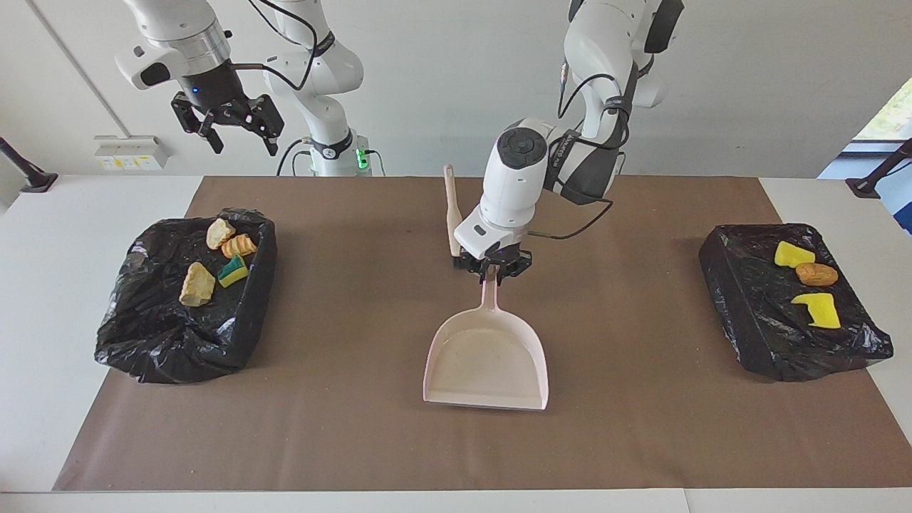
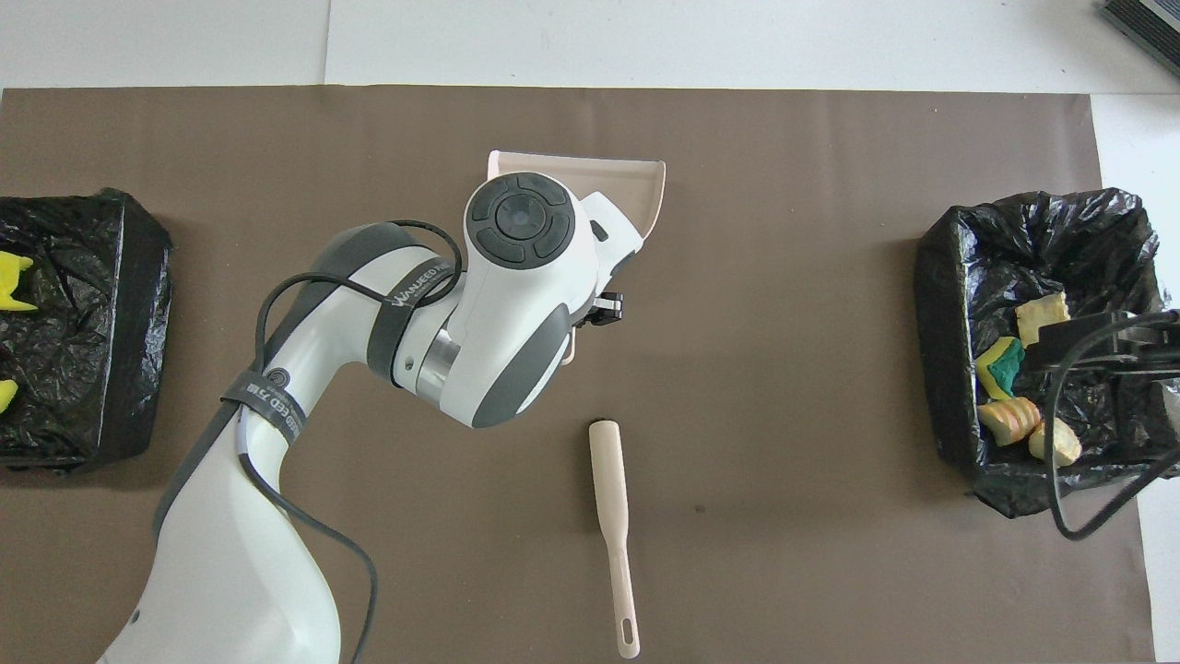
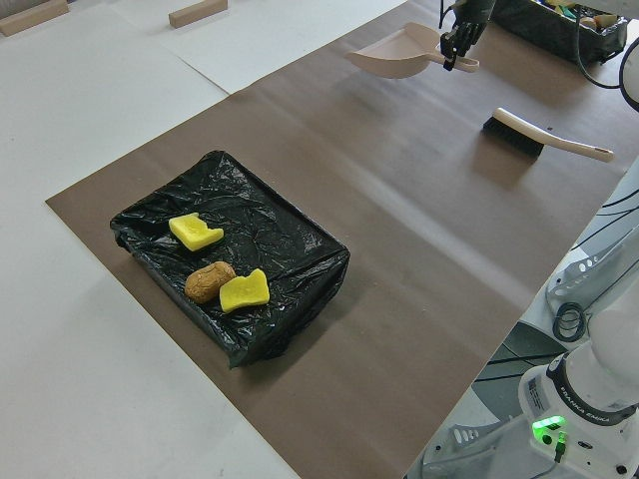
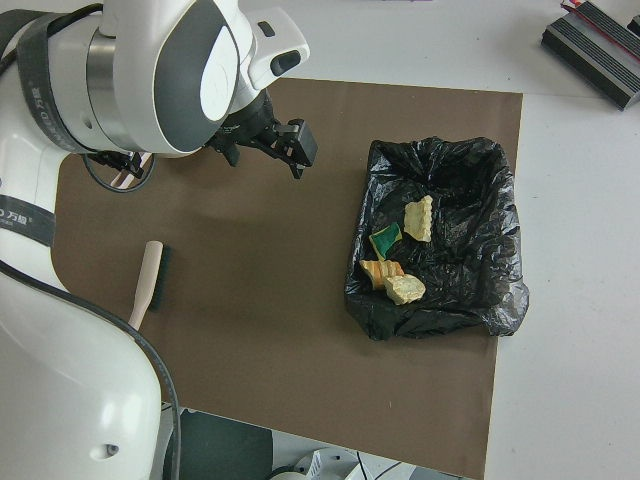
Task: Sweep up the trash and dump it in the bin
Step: 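Bring the emptied dustpan back and set it on the mat with the left gripper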
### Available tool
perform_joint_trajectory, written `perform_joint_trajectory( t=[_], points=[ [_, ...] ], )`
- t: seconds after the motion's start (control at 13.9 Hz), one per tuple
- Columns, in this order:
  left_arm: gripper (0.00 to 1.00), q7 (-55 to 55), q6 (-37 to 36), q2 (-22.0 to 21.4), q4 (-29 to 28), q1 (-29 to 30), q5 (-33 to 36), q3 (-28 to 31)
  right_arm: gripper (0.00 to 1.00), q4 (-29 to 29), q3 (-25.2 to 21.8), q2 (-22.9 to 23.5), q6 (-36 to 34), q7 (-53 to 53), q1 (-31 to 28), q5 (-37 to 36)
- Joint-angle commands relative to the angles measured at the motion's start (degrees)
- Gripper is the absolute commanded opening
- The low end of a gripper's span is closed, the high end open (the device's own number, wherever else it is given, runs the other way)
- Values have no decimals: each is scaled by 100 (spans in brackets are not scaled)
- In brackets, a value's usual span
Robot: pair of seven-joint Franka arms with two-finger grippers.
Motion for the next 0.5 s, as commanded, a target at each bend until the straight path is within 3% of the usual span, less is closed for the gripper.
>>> perform_joint_trajectory(
  t=[0.0, 0.43],
  points=[
    [0, -416, 236, 518, 419, -270, -50, 122, 100, 4, 41, -4, -55, -85, -82, 38],
    [2, -497, 483, 686, 340, -367, -76, 113, 100, 4, 41, -4, -55, -85, -82, 38]
  ],
)
